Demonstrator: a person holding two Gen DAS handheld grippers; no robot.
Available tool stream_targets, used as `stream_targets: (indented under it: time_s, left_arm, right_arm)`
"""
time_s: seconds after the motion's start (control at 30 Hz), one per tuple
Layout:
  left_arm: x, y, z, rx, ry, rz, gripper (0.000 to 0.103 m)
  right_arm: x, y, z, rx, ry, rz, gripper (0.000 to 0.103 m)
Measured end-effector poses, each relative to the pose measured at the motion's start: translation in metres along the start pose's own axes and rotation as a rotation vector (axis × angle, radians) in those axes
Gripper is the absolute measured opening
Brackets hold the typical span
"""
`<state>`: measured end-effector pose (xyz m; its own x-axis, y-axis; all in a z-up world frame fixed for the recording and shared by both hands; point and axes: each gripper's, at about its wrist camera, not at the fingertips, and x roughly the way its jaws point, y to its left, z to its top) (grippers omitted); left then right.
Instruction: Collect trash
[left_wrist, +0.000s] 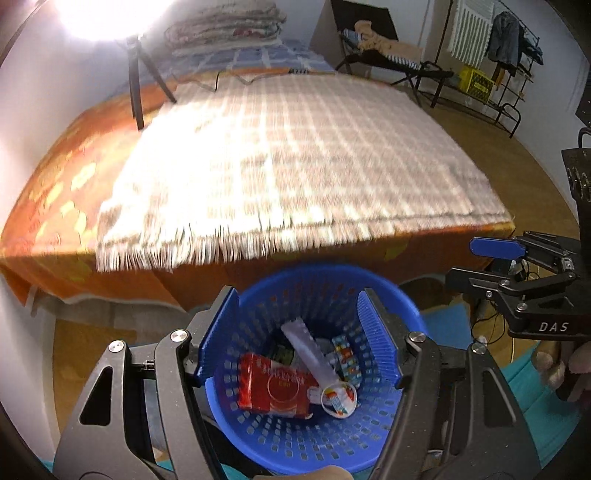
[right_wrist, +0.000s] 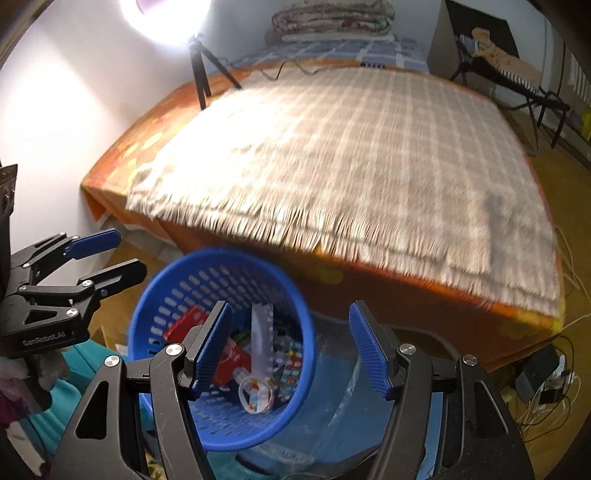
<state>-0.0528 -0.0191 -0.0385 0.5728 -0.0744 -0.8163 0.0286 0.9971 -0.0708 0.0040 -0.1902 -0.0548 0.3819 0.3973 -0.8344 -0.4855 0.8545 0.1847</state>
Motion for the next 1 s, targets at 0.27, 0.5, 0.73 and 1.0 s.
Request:
stream_targets:
  time_s: [0.27,0.5,0.73,1.0]
  left_arm:
    - [-0.024,-0.005,0.031,0.016,-0.106,-0.011,0.082]
    - [-0.032,0.002,0.056,-0.007,-0.153,-0.023,0.086]
    - [-0.027,0.004,0.072,-0.019,-0.174,-0.03,0.097]
    - [-0.01,0.008,0.081,-0.04,-0.173,-0.032,0.097]
  right_arm:
    - [-0.02,-0.004,0.022,-0.006,-0.12,0.009,0.078]
    - [-0.03,-0.005,0.037,-0.016,-0.181,-0.061,0.08]
    - [-0.024,-0.02,0.043,0.019,-0.199,-0.086,0.08]
    - [-0.005,-0.029,0.05,0.052,-0.172,-0.056,0.08]
